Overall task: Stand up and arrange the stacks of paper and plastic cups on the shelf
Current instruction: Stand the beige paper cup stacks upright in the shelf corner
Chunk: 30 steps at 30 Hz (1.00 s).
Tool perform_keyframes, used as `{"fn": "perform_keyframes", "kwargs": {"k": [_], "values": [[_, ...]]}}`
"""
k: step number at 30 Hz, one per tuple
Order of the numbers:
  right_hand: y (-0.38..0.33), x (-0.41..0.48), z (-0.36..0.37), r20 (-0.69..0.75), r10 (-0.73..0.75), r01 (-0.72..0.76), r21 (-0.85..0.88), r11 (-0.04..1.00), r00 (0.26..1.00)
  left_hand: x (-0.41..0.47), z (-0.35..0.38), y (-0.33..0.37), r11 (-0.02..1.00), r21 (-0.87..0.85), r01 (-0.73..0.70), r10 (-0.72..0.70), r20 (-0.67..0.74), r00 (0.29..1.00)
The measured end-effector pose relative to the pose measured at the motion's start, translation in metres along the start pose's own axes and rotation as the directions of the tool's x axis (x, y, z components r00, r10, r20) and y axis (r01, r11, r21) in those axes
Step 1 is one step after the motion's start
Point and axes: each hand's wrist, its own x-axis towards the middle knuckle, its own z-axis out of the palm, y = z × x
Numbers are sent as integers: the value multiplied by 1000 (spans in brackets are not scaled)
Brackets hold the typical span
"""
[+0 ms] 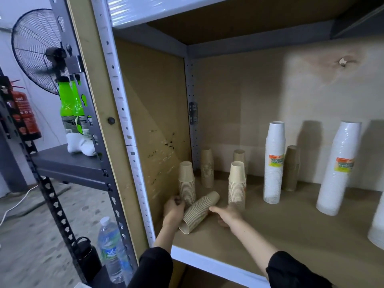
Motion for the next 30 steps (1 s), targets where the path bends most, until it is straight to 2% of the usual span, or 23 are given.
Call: {"fn": "perform_keyframes", "kwargs": {"k": [6,12,18,22,25,30], "values": [[-6,11,35,32,85,-89,166,982,996,-3,-1,1,999,38,-16,16,6,1000],[-13,14,54,-15,142,-137,186,973,990,-2,-4,0,998,60,-22,20,38,999],[-13,17,38,-39,151,-138,240,961,988,-3,-9,-11,990,137,30,-30,-6,1000],[-18,18,27,-97,51,-29,223,974,994,-10,-1,-20,942,335,15,-12,-12,1000],[-25,11,20,-148,-121,138,108,985,982,-17,10,-27,865,497,-73,81,6,997],[-23,-7,15,-180,-448,439,-86,894,876,-21,16,-31,768,629,-118,120,39,992]]}}
